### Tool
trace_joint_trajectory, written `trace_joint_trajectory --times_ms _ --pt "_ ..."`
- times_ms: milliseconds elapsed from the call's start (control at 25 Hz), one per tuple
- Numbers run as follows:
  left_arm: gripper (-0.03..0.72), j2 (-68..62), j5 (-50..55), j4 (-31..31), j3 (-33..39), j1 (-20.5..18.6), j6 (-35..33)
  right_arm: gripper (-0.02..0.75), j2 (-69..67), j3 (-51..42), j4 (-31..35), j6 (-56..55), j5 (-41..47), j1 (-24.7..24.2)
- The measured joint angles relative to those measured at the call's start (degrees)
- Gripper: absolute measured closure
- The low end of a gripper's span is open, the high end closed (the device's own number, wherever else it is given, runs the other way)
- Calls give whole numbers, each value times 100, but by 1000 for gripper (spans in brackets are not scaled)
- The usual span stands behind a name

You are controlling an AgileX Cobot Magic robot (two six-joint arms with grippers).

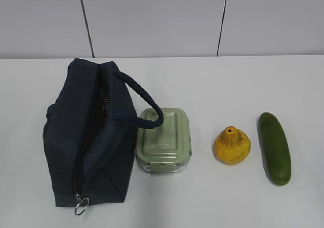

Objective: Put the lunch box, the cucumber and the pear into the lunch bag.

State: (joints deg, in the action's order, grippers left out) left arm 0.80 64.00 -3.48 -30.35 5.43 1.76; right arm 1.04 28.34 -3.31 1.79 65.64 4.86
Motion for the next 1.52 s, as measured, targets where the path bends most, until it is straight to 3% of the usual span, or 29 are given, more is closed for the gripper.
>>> trace_joint_trajectory --times_ms 560,800,960,1200,1320,1520 --pt "447 -106 -81 111 -47 0 0 367 0 0 0 0 0 0" --pt "447 -1452 -1309 918 -361 0 -14 367 -321 38 28 -179 -90 0" --pt "447 -2874 -2117 2031 -581 0 -627 367 -747 89 111 -278 -446 0" --pt "440 -4934 -2193 2740 -1492 0 -1735 367 -1937 124 668 -347 -1220 0" --pt "398 -5754 -1952 3292 -2057 0 -2304 367 -2890 189 1244 -329 -1681 0" --pt "291 -6781 -1668 3534 -2646 0 -2681 367 -4806 804 1542 -69 -1980 0"
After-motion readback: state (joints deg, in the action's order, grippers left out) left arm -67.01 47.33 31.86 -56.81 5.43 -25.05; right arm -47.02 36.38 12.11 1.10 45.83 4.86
